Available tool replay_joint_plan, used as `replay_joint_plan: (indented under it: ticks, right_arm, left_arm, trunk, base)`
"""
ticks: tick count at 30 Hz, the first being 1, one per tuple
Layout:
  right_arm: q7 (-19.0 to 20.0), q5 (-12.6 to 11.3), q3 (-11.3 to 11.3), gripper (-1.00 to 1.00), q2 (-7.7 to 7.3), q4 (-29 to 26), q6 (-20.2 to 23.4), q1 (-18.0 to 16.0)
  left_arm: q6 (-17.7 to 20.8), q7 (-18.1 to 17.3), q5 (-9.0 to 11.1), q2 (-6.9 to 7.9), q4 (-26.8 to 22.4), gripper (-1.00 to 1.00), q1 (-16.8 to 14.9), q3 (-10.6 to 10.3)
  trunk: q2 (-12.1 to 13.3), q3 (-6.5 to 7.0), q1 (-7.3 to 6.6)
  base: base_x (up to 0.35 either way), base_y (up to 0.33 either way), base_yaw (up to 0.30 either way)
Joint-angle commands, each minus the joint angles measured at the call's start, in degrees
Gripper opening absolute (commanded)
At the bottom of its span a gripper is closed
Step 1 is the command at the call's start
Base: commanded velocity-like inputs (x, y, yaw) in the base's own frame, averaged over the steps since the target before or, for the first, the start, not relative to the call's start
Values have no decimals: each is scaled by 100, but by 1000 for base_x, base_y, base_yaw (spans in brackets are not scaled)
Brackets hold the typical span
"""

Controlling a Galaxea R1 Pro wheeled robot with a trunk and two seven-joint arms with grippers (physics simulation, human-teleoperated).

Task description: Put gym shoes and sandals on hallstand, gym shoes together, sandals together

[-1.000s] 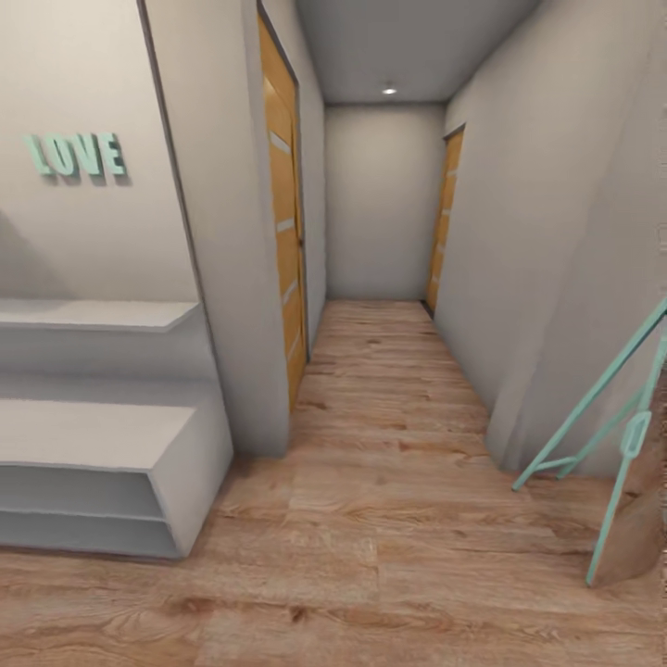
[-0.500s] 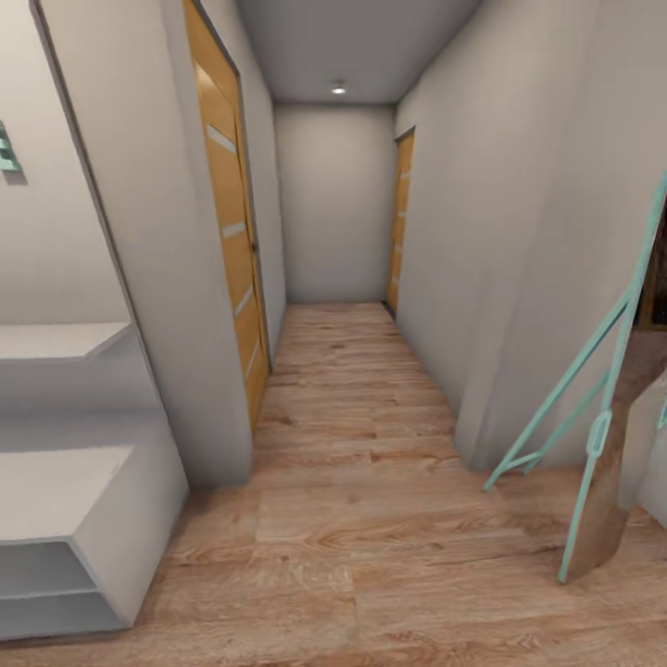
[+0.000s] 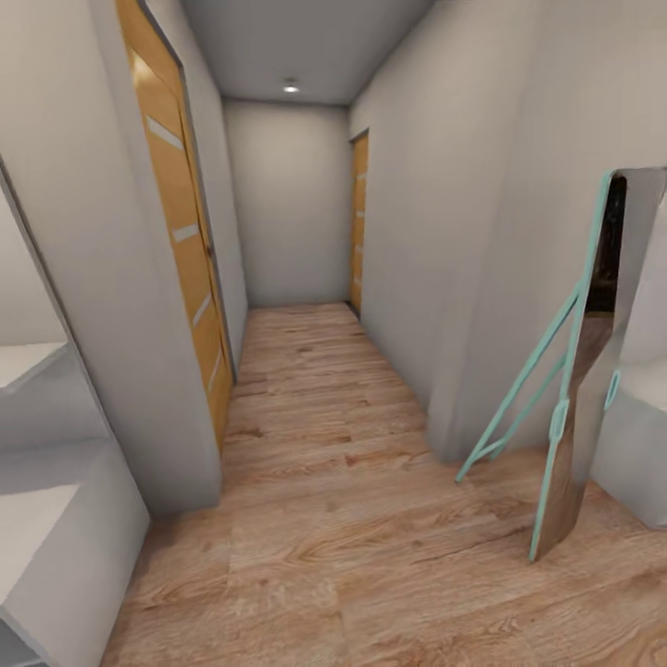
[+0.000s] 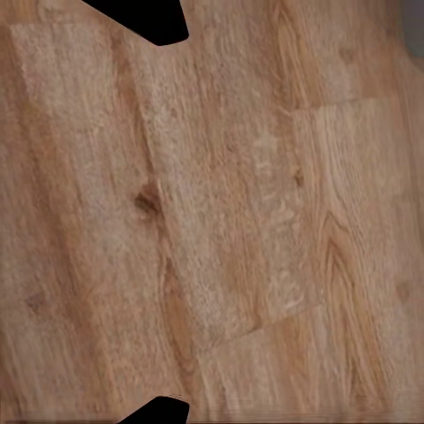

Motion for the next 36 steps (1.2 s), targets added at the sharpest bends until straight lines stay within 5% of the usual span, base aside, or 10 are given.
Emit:
replay_joint_plan:
  ticks: [1,36]
  right_arm:
    - [1,-4,-5,100,0,-4,-1,-1]
    - [1,-4,-5,100,9,-2,-1,-1]
  left_arm:
    - [-17,-12,-2,0,2,100,-2,2]
    - [-27,-14,-11,8,2,100,-2,10]
  trunk:
    - [-3,-5,0]
    - [-3,-5,0]
  base:
    - [13,20,-289]
    - [1,2,-217]
